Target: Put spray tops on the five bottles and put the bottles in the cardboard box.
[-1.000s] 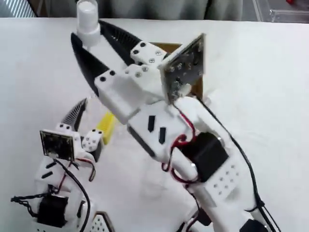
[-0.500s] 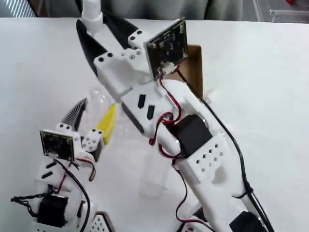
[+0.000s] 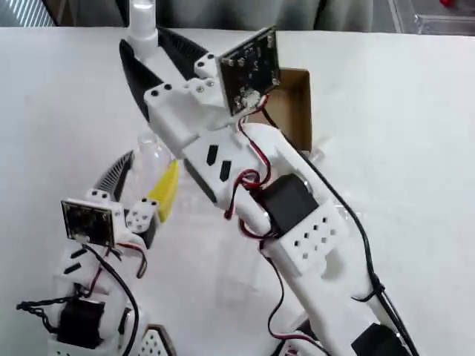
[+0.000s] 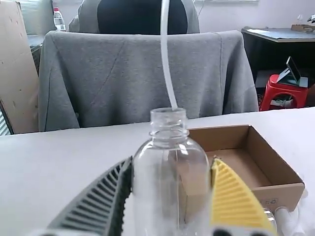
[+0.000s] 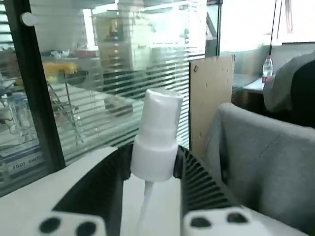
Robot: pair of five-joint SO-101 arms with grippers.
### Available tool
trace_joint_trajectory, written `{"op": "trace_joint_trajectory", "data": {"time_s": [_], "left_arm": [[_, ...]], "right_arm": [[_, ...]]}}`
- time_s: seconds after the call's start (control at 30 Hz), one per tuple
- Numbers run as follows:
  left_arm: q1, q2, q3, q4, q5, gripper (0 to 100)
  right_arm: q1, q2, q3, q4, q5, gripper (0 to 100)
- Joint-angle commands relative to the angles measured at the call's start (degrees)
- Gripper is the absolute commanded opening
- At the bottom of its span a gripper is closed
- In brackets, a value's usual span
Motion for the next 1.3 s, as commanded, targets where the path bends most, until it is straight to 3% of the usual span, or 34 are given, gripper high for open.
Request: {"op": "trace_joint_trajectory", "data": {"time_s": [0.0,0.83,1.27], "left_arm": [[0.7,-0.8,-0.4,-1.5,-0.5,2],[0.7,-0.8,-0.4,-1.5,-0.5,2],[0.7,-0.8,-0.4,-1.3,-0.5,2]], "right_arm": [[0.2,-3.0,0.5,-1.5,-2.9,1.4],[-1.9,-5.1,-3.0,1.5,-4.5,1.4],[-1.6,-5.1,2.8,0.1,-4.5,1.4]]}}
